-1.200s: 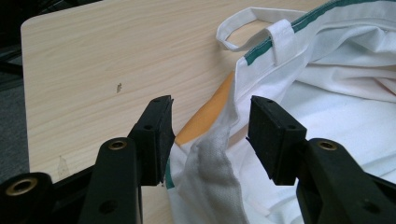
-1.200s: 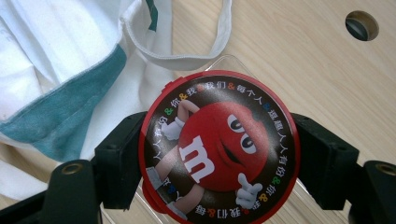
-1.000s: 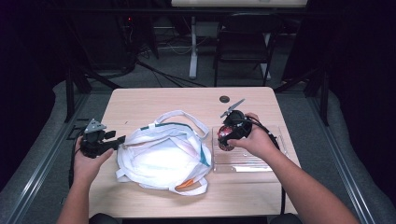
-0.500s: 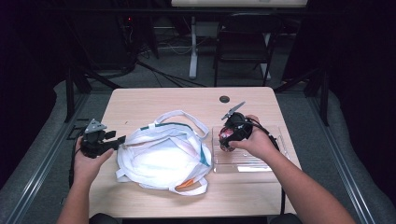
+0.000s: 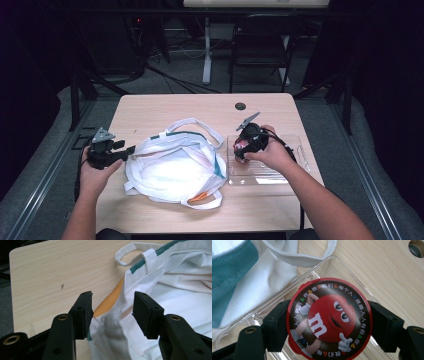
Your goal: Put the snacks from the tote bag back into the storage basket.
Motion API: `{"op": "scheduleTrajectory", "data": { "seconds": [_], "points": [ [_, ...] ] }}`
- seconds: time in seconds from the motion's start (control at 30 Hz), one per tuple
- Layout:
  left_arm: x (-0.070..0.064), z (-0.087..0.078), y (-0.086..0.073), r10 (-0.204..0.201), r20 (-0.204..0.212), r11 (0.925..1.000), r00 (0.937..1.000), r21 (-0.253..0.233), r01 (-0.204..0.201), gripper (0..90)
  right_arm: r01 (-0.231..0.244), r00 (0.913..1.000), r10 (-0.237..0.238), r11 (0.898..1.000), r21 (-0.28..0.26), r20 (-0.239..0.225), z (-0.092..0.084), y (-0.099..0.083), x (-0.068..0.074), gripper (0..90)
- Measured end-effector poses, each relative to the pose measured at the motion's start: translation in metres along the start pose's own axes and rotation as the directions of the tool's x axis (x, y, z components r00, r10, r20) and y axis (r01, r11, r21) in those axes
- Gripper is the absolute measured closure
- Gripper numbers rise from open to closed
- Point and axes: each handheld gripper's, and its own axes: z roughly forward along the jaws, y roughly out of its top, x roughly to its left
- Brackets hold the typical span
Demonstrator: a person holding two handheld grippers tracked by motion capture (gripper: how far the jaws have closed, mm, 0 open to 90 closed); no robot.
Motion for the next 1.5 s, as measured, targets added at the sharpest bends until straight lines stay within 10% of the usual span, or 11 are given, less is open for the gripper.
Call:
{"op": "scheduleTrajectory", "data": {
  "seconds": [1.5],
  "points": [
    [-0.001,0.002,-0.001,-0.003,-0.010,1.0000,0.9999,0.005,0.003,49.3,-0.033,0.9994,0.034,0.999,0.043,-0.009,0.027,-0.007,-0.005,24.1]
  ]
}}
